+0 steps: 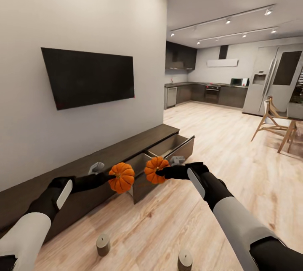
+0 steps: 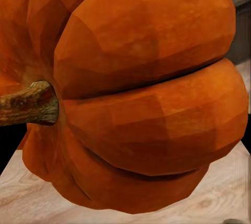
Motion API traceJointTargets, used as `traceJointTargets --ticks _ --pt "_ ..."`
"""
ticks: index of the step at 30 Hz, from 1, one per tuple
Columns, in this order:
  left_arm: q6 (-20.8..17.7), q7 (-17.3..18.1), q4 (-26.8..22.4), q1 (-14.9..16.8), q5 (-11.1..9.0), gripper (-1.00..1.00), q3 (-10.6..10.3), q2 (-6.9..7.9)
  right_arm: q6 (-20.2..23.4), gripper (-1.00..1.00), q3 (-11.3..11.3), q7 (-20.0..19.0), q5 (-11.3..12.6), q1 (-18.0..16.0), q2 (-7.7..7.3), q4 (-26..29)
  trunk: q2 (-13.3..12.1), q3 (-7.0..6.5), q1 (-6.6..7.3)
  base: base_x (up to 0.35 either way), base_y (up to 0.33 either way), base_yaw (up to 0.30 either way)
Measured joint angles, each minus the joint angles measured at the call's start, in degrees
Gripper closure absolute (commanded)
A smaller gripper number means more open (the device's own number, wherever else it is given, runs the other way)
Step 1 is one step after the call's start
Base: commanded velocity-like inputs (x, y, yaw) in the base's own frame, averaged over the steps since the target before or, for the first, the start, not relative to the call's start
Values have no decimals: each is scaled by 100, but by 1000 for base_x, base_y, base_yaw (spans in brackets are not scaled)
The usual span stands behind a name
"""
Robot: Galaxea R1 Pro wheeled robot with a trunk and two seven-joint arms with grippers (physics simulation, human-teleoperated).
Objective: Place each of the two pumpkins and all three candles from the living room inside a cabinet in the living room (use any cabinet), then make sure every cabinet is closed, and position the cauldron so it is next to a table in the living room.
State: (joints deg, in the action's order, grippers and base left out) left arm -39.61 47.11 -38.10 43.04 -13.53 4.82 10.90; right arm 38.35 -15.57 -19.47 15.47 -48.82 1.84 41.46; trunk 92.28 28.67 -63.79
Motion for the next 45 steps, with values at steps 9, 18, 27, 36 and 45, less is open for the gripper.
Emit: traceJointTargets --ticks 9,18,27,36,45 --pt "-4 -446 -1 -1 -29 100 -1 -27 9 100 3 -2 0 -1 -6 -2 0 -43 2 122 -86 -85" --pt "-19 -496 -3 -1 -50 100 1 -35 -1 100 -5 -3 5 -1 -8 -2 0 -87 0 68 -55 -1" --pt "-27 -494 -3 -1 -46 100 1 -36 -1 100 -5 -4 7 -1 -5 -2 0 -167 0 1 -1 0" --pt "-26 -501 -2 -1 -42 100 -8 -41 3 100 -14 -1 6 -2 1 -2 0 -230 2 62 -44 0" --pt "-20 -503 1 -1 -28 100 -11 -43 10 100 -7 6 -7 0 0 -1 0 -233 2 228 -176 -90"
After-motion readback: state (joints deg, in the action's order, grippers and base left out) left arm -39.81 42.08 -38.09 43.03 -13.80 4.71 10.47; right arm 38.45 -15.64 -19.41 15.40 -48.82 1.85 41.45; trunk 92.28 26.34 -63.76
